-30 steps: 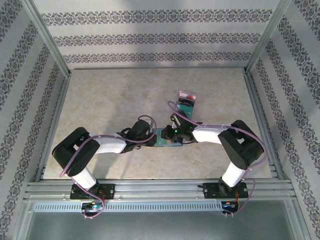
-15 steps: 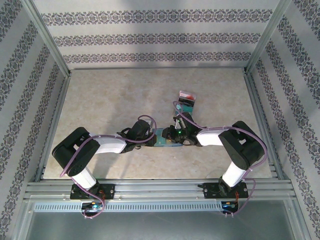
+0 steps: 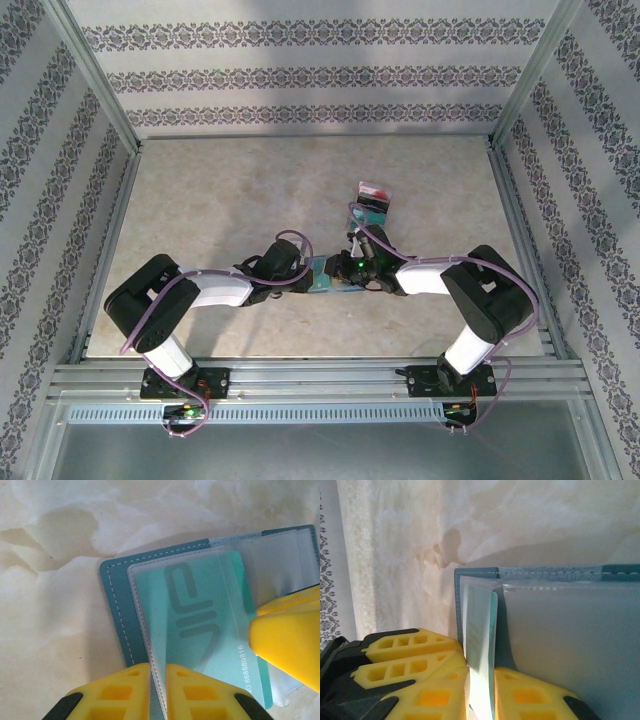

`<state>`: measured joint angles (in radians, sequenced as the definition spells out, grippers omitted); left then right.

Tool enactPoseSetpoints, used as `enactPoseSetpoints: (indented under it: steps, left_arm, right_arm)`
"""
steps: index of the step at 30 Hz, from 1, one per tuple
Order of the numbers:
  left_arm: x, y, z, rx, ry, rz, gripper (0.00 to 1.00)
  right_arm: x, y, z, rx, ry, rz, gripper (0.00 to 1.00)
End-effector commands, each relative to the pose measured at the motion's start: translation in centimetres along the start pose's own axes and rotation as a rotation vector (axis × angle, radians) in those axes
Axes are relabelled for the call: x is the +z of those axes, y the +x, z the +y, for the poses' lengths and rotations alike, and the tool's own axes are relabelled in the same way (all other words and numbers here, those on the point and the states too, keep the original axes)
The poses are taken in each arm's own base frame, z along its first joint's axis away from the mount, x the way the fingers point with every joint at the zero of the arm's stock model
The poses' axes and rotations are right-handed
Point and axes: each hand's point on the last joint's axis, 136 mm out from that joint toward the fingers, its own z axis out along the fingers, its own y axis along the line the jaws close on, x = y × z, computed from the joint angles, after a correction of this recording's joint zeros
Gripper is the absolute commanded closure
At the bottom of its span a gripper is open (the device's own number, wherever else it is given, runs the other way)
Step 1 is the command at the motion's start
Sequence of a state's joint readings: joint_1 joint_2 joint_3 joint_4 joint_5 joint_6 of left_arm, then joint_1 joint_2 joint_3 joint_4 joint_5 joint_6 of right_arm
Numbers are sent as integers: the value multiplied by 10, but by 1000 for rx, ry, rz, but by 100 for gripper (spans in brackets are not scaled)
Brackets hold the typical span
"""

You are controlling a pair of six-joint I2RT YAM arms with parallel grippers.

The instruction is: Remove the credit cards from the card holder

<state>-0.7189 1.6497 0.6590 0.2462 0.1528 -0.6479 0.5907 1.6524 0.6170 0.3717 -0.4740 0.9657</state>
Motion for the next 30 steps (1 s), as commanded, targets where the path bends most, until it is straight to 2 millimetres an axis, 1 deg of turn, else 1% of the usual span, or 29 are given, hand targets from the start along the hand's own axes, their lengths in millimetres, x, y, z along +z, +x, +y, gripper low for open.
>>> enactPoseSetpoints:
  steps: [1,7,11,18,26,30]
  left_arm:
    - [2,4,1,-15,-9,18,85]
    - [1,4,4,-15,-24,18,85]
    - [2,5,5,-16,-28,20,85]
    - [3,6,5,-16,-29,25,85]
    - [1,3,4,-10,-29,21,86]
    - [-7,-10,-6,25,-15,-4,84]
  right_arm:
    - [-5,2,26,-65,-103,10,82]
    - [-6,1,23,-67,-101,6,91]
    - [-9,-2,19,-62,-93,-6,94]
    - [-16,-9,5,-37,-68,-32,93]
    - [-18,-11,-2,-33,-44,-40,93]
    - [-17,-10,-3,-29,-42,-33,93]
